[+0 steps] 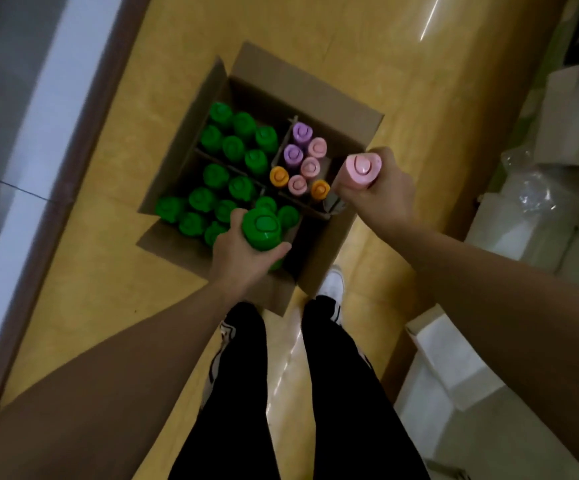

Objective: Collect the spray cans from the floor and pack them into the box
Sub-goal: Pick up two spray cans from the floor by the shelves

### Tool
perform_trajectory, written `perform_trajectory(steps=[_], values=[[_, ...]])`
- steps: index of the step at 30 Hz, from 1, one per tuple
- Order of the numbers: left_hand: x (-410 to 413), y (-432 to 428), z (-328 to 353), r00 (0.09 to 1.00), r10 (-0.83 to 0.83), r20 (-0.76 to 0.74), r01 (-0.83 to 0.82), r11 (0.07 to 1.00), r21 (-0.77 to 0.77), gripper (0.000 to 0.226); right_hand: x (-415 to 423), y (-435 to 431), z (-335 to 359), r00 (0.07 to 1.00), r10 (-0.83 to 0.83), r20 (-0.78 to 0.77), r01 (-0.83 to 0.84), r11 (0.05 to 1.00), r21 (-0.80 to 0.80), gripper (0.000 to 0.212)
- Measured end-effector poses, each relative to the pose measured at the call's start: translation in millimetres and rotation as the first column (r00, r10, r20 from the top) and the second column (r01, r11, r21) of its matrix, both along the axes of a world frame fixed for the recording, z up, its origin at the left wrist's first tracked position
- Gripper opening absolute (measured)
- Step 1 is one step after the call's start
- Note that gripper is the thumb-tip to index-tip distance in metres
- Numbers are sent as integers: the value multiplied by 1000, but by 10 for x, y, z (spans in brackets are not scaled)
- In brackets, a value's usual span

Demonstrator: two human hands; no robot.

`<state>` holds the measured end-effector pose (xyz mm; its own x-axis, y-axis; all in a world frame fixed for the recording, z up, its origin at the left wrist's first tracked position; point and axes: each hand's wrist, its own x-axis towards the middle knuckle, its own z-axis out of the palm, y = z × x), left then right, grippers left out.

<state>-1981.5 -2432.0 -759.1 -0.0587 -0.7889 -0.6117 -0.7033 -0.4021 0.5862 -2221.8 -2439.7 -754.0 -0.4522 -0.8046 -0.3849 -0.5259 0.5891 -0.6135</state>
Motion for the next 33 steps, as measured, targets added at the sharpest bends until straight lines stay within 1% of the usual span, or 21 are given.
perform_trajectory(steps=[3,5,7,12,15,18,20,22,24,25,27,28,31,33], values=[[57,15,-312,999,-44,-9,44,999,19,71,-56,-86,-219,1000,-11,-16,11,1000,-5,54],[68,25,-462,996,-89,-4,89,996,24,78,-115,-162,-347,999,14,-42,-14,1000,14,55],[71,32,-590,992,-123,4,123,992,2,85,-165,-231,-466,998,6,-61,-5,1000,27,57],[50,5,-913,973,-229,23,230,972,-47,81,-255,-397,-813,991,-82,-110,86,996,32,57],[39,15,-1131,966,-253,50,257,958,-127,79,-282,-479,-1091,988,-144,-54,145,989,12,70],[0,36,-1365,957,-285,61,291,943,-158,76,-305,-518,-1387,994,-100,-49,99,995,-18,81],[-51,47,-1510,958,-273,91,284,949,-138,72,-314,-530,-1577,998,-45,-42,44,999,-18,77],[-99,62,-1640,970,-220,106,232,965,-122,68,-342,-542,-1766,999,-13,-41,13,1000,-2,68],[-118,88,-1781,980,-177,87,189,970,-151,68,-367,-563,-1938,999,6,-35,-5,1000,23,61],[-111,106,-1861,977,-189,99,206,957,-205,68,-367,-573,-2019,1000,8,-26,-6,999,43,61],[-79,122,-2006,954,-247,169,290,903,-318,69,-347,-602,-2146,1000,-13,-4,14,997,71,63],[-65,110,-2072,937,-282,207,339,875,-346,70,-340,-616,-2213,999,-37,-1,37,996,78,63],[-23,29,-2256,864,-408,294,495,793,-354,72,-283,-667,-2375,990,-132,46,128,988,88,60],[-20,-13,-2362,820,-468,330,568,740,-360,71,-228,-694,-2460,989,-132,67,125,987,102,58]])
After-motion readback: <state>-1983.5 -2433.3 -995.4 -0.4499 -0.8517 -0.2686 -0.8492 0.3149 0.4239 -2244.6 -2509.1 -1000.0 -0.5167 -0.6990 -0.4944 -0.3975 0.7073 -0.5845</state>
